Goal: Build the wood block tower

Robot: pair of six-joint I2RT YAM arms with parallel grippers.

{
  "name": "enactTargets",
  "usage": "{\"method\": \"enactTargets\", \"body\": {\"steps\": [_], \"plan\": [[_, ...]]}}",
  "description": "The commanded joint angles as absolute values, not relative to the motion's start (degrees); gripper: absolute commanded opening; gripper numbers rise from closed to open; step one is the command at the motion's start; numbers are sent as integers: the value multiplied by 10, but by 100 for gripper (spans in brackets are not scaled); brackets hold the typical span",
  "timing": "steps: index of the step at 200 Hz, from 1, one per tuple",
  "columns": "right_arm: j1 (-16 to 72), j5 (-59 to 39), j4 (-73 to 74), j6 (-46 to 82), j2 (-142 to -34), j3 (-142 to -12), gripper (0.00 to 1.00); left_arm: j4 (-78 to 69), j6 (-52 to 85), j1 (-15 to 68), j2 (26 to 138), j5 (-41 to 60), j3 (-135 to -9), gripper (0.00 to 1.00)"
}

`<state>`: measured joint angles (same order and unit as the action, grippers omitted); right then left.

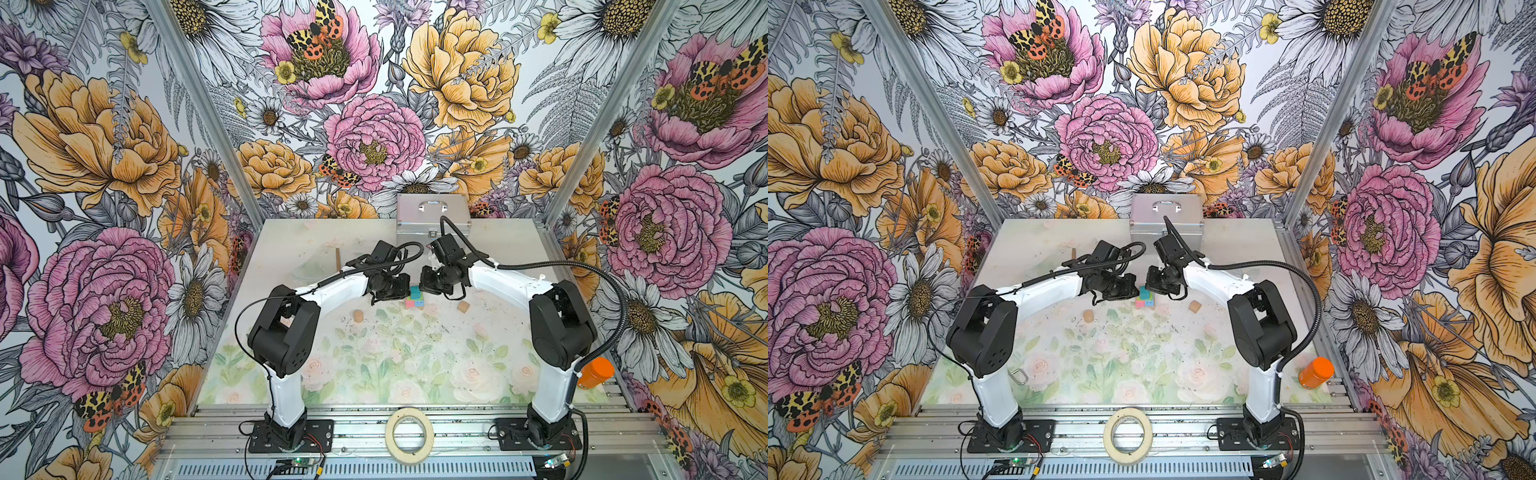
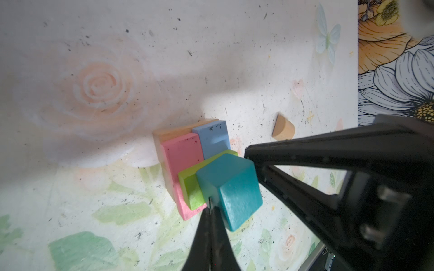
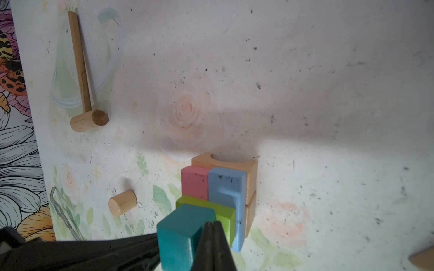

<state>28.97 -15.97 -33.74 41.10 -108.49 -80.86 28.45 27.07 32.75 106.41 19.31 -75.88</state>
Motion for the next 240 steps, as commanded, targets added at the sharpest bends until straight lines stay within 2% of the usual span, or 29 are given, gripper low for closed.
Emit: {"method": "enactTargets", "body": {"steps": [1,240], "plan": [[295,-158,-327,416,-1088,-814,0,281,277,323,1071,183,-771,0],[294,-160,-327,422,-1078,-801,0,281,282,319,1086,179,-787,0]]}}
